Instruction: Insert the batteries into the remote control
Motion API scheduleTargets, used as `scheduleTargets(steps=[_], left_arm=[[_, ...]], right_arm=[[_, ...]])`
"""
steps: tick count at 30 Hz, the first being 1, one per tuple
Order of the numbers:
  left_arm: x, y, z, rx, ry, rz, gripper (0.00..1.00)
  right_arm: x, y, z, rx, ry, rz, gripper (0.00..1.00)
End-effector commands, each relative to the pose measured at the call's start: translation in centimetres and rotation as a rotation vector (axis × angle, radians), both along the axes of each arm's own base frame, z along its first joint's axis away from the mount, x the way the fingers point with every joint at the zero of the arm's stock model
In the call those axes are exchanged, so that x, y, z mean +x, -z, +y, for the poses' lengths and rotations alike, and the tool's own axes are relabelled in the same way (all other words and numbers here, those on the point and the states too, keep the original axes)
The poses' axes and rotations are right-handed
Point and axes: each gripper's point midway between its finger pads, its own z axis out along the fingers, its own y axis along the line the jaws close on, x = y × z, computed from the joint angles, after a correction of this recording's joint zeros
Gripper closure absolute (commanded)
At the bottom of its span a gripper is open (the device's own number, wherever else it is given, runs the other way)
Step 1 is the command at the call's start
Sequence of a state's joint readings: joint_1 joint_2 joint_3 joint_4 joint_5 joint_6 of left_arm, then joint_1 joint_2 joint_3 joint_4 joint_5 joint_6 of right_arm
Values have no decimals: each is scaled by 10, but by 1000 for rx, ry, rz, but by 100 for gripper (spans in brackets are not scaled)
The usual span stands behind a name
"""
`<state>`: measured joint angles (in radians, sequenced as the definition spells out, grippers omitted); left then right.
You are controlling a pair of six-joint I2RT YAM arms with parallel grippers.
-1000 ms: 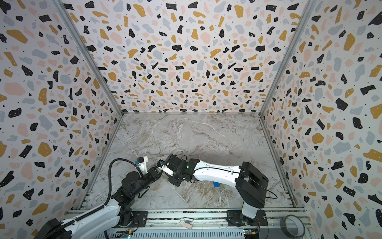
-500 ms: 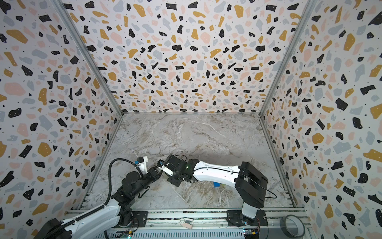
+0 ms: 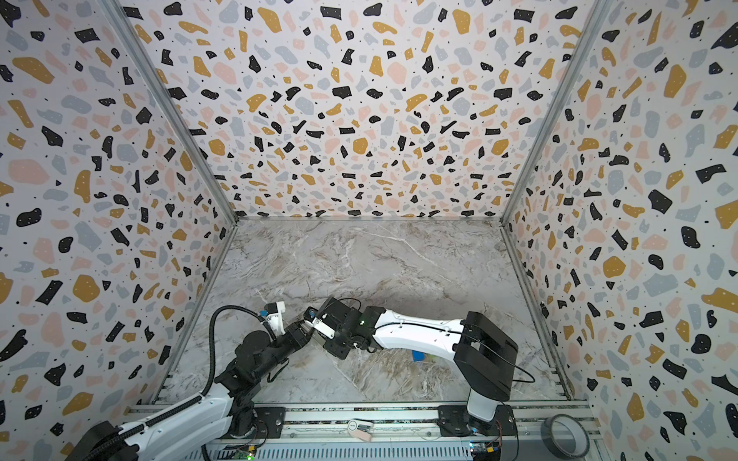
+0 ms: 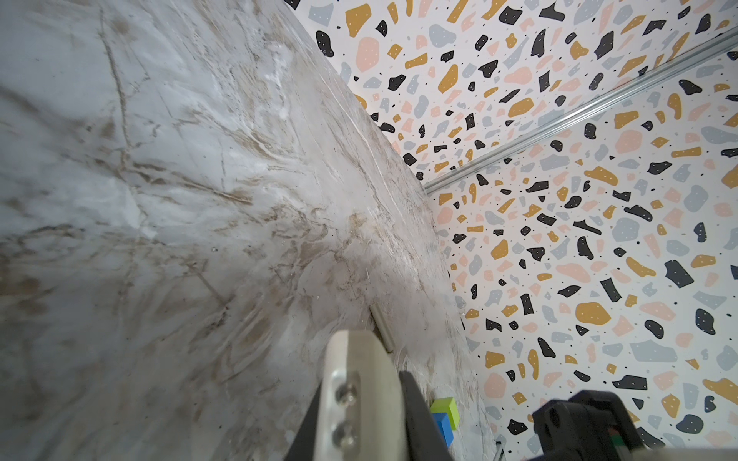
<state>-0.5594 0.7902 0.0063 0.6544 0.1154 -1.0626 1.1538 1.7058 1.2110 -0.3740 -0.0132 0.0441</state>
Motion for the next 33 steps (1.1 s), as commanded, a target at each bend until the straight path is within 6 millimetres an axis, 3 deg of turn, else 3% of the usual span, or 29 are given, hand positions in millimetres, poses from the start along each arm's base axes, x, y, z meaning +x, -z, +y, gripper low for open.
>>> scheduleTargets(steps=[1,10,22,33], left_arm=[[-8,-2,-1,-32,23,-45,100],[-7,-3,-1,-30,22,-46,100],[-7,-1,-1,-19,27,-40,100],[-7,1,-1,-12,28,-39,100]], right_arm=[[3,-11,-6,9,25,-17,100],[5,-7,-13,-23,40,-26,100],[1,-24,-5,58,20,-25,100],[-1,-17,-9,20,15,-13,100]])
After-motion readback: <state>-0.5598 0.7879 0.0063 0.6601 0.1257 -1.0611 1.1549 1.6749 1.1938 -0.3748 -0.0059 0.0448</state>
